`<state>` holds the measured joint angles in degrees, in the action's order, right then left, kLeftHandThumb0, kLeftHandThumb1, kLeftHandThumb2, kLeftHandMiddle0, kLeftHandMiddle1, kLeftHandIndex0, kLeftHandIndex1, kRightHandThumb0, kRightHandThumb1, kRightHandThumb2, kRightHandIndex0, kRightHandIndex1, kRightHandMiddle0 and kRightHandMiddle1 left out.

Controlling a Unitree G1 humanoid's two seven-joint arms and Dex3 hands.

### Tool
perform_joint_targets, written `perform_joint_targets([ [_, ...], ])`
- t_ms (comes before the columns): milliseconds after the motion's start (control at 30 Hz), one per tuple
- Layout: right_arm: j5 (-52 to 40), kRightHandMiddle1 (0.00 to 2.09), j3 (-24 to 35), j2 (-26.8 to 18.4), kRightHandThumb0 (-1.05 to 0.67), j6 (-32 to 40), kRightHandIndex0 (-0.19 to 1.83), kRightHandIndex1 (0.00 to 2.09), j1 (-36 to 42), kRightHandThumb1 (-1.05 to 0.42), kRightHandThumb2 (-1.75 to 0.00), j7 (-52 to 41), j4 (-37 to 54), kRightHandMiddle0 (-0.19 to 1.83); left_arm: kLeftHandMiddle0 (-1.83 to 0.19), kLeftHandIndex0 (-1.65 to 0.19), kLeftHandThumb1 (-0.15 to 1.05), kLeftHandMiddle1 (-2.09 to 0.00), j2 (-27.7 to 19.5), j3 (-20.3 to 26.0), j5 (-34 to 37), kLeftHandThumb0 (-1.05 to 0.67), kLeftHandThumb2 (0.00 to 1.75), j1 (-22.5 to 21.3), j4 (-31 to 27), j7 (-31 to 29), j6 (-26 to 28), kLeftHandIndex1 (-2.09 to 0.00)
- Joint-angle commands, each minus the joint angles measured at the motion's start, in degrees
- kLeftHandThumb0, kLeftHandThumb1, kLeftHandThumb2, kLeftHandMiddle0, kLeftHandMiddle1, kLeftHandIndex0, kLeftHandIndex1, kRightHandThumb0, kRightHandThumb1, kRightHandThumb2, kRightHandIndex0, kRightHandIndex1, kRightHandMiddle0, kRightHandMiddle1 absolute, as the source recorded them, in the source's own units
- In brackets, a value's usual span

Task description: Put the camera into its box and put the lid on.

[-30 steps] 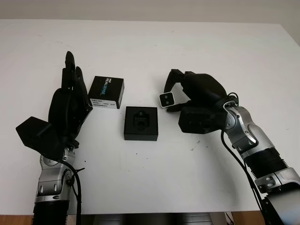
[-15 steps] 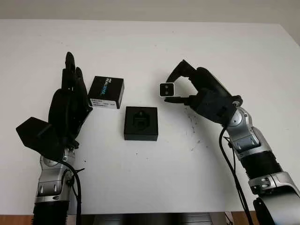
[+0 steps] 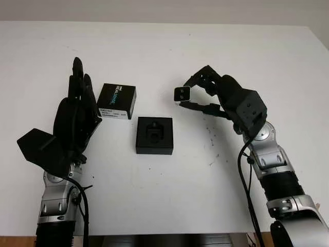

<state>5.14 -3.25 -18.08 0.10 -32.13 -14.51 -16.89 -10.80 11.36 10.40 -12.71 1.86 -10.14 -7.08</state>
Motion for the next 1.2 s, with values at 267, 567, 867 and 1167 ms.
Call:
perform_joint_targets([
  [267, -1.7, 1.89, -1.7, 2.7, -0.46, 3.7, 0.22, 0.07, 6.9, -1.02, -0.06, -2.2, 13.1, 0.2, 0.19, 0.19, 1.05, 0.0, 0.2, -0.5, -0.4, -0.76, 0.73, 0.5, -1.0, 0.3, -0.3, 0.0],
  [567, -2.8, 1.9, -3.4, 5.0, -0.5, 5.3, 0.21, 0.06, 10.4, -1.03, -0.06, -3.3, 16.5, 0.21, 0.19, 0.19, 1.05, 0.0, 0.3, -0.7, -0.5, -0.77, 0.73, 0.6, -0.9, 0.6, -0.3, 0.0],
  [867, -4.1, 2.0, -3.8, 8.0, -0.49, 5.5, 0.19, 0.05, 11.3, -1.03, -0.06, -3.5, 13.8, 0.19, 0.19, 0.19, 1.05, 0.0, 0.2, -0.5, -0.1, -0.77, 0.72, 0.8, -0.8, 0.6, -0.4, 0.0],
  [1167, -4.8, 2.05, -3.8, 9.6, -0.47, 3.2, 0.17, 0.04, 11.4, -1.04, -0.06, -3.4, 9.5, 0.16, 0.19, 0.19, 1.05, 0.0, -0.2, -0.2, 0.3, -0.76, 0.73, 0.8, -0.6, 0.0, -0.1, 0.0],
])
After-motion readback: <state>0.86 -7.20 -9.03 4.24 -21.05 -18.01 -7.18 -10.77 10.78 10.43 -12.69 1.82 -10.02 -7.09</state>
